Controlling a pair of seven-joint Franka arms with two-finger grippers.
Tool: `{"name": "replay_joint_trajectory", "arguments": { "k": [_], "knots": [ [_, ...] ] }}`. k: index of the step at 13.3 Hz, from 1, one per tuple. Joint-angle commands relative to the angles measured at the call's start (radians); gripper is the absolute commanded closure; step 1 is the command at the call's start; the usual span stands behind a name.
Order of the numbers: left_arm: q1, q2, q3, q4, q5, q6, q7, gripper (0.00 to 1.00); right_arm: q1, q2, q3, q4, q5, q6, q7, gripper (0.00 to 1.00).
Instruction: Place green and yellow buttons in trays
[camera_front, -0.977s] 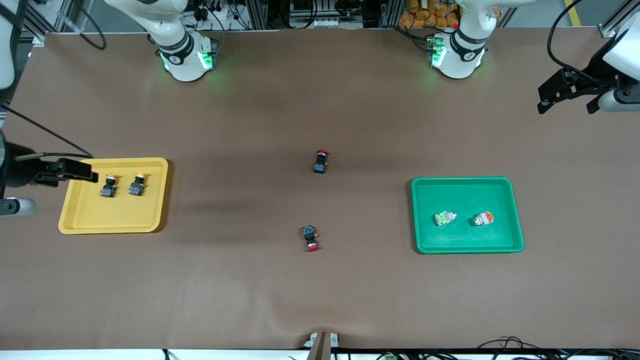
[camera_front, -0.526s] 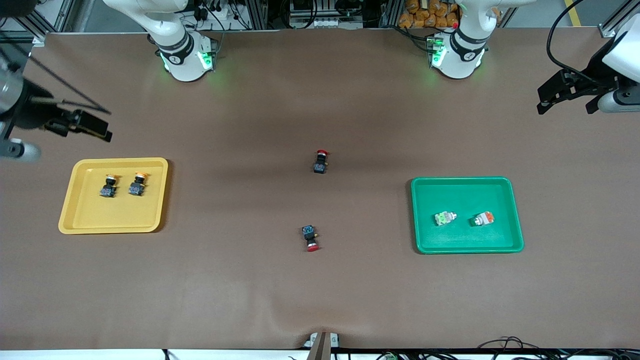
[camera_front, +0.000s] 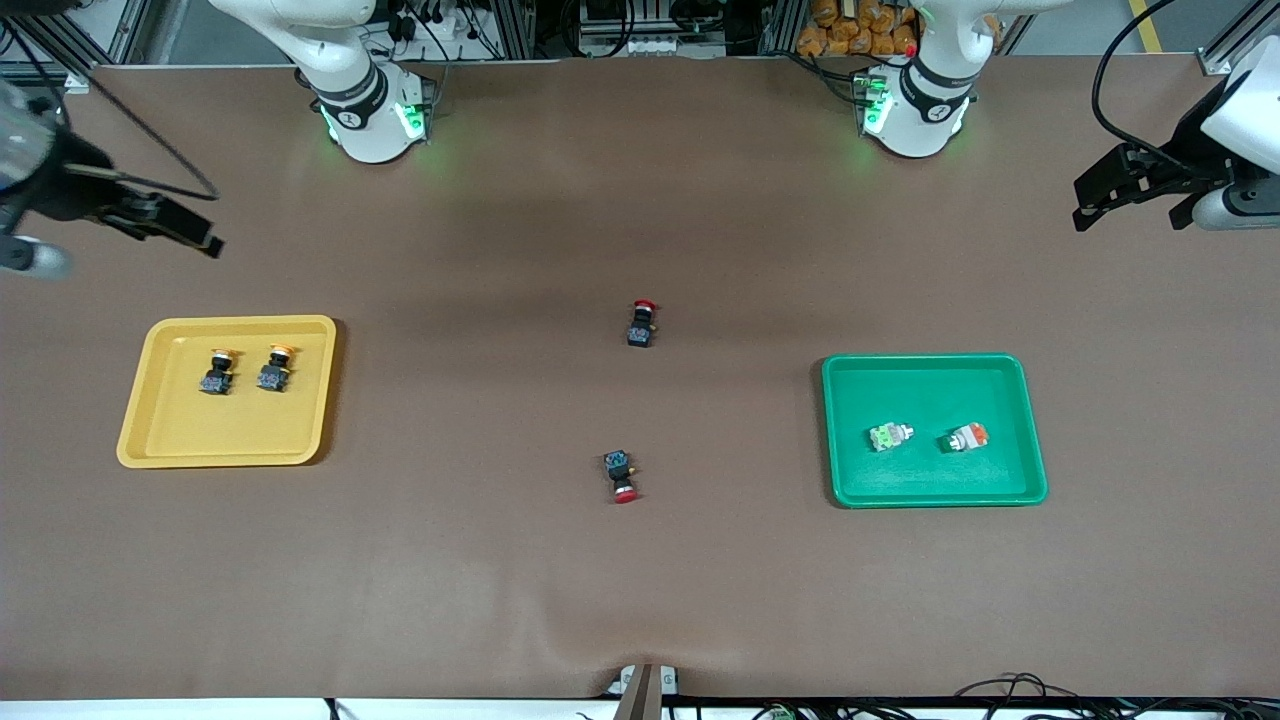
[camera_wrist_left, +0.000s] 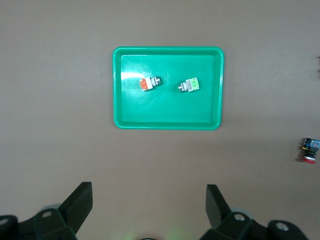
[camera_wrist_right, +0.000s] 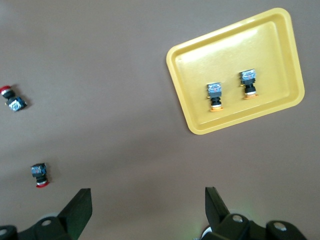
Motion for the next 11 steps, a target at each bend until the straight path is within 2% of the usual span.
{"name": "replay_joint_trajectory", "arguments": {
  "k": [1,4,11],
  "knots": [
    [0.009,-0.035,-0.007,-0.030,-0.001,0.013,-0.010,0.00,0.002,-0.002,0.017,0.037,-0.031,-0.019,-0.001,0.00],
    [0.009,-0.029,-0.007,-0.017,-0.001,0.009,-0.005,0.00,0.129,0.014,0.045,0.072,-0.149,-0.018,0.017,0.00],
    [0.013,-0.020,0.000,0.010,-0.002,-0.007,-0.005,0.00,0.125,0.021,0.037,0.084,-0.138,-0.016,0.005,0.00]
  ]
}}
